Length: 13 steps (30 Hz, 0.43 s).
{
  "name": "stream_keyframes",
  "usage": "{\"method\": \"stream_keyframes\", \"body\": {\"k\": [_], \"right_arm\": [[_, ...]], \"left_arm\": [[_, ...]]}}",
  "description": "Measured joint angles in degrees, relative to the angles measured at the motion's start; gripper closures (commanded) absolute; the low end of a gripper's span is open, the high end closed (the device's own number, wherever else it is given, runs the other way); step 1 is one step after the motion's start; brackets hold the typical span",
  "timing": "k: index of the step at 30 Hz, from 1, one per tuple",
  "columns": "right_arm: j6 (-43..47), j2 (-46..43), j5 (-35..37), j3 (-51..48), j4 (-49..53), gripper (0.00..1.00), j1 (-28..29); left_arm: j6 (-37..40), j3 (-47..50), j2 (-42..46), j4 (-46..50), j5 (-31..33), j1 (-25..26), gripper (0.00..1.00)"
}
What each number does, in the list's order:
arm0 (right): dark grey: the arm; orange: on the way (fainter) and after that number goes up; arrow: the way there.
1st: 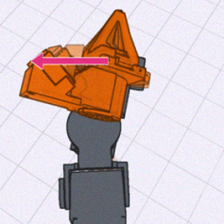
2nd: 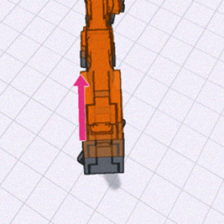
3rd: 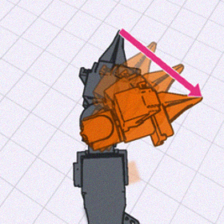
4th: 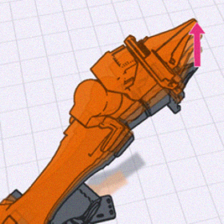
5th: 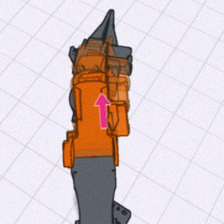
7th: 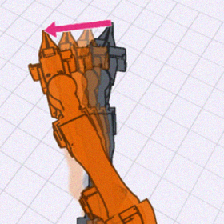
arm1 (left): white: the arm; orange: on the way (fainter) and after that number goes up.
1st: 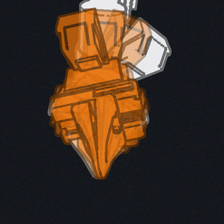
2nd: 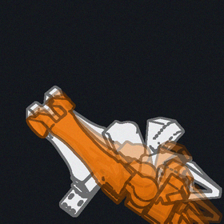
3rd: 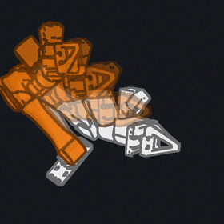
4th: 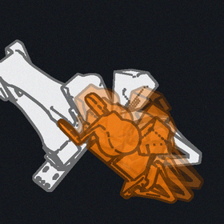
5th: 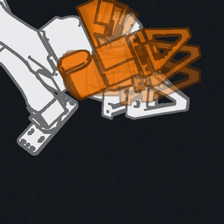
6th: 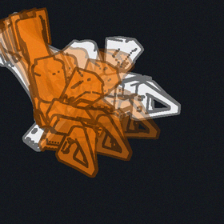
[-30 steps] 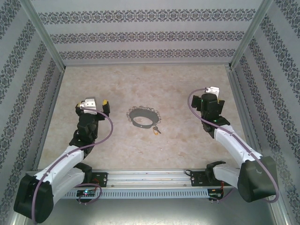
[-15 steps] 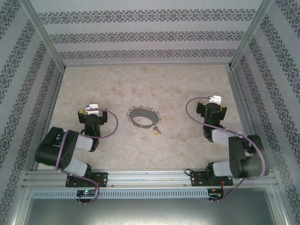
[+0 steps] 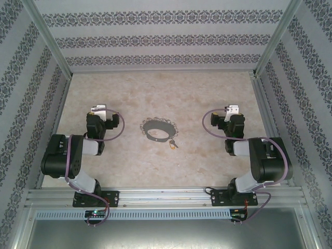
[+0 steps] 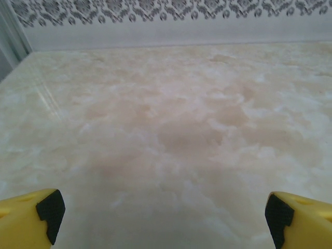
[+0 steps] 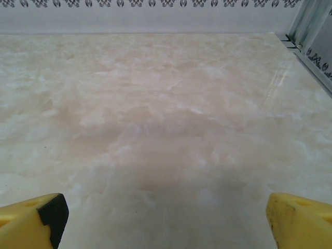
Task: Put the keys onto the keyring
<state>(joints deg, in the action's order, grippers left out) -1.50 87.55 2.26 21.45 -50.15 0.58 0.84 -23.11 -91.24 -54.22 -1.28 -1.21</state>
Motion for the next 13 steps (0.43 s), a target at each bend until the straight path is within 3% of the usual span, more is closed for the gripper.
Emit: {"method": "stream_keyframes", "body": {"k": [6,13], "right_arm": [[0.44,-0.02,1.18,-0.07,-0.48,0.02,1.92],[0.22,-0.02,-0.26,-0.04,-0.44,0.02,0.26]], "left_arm": [[-0.22,0.0,0.0,1.62,-1.75,0.02,0.0],[-0.24,0.0,0.0,1.62,-1.77,0.02,0.0]]}}
